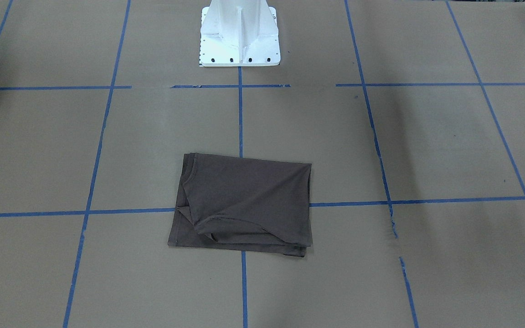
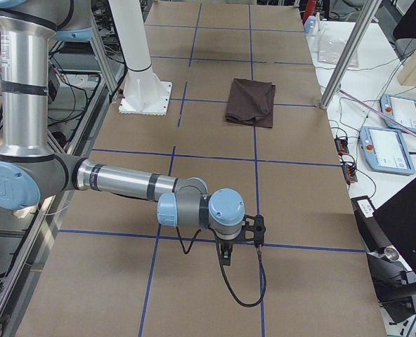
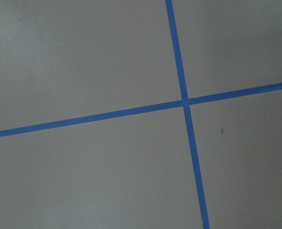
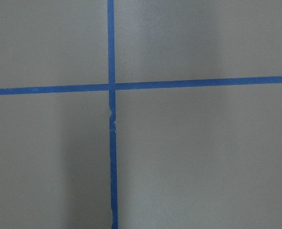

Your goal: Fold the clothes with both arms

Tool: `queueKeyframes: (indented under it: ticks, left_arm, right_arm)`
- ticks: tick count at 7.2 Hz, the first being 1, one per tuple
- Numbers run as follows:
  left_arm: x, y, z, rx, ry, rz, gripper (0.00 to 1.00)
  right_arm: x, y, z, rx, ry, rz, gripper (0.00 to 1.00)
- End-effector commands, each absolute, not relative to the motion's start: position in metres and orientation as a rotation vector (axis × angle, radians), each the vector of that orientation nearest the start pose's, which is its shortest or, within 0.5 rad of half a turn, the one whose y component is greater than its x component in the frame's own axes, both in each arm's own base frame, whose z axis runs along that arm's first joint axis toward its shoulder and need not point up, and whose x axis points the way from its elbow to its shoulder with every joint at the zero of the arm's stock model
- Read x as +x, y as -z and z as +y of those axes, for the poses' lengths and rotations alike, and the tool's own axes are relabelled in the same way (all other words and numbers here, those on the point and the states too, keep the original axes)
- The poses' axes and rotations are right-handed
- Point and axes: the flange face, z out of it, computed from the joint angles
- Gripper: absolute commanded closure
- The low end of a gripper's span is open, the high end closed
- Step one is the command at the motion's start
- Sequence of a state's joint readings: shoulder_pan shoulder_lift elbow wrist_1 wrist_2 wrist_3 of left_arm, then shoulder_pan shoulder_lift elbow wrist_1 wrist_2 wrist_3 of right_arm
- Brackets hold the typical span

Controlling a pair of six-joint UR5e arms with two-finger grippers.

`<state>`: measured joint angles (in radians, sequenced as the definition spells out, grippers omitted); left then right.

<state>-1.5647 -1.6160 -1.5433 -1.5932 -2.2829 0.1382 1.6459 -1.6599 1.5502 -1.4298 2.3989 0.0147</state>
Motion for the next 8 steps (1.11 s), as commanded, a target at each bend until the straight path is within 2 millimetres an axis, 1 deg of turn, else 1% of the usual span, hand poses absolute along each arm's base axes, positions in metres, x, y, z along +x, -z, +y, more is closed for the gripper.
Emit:
queueKeyframes:
  ticks: [1,4,6,8]
  left_arm:
    - [-0.065,-0.650,-0.515,0.087,-0.153,0.710,0.00]
    - [-0.065,-0.649,-0.515,0.089,-0.154,0.708,0.00]
    - [-0.065,-0.647,-0.517,0.091,-0.154,0.708,0.00]
    - [-0.065,-0.645,-0.518,0.097,-0.160,0.709,0.00]
  right_arm:
    - [0.094,-0.690,-0.451,0.061,-0.069,-0.828,0.00]
    - [0.094,-0.689,-0.452,0.062,-0.069,-0.833,0.00]
    - [0.094,-0.684,-0.453,0.072,-0.063,-0.836,0.00]
    - [0.093,-0.665,-0.456,0.108,-0.043,-0.842,0.00]
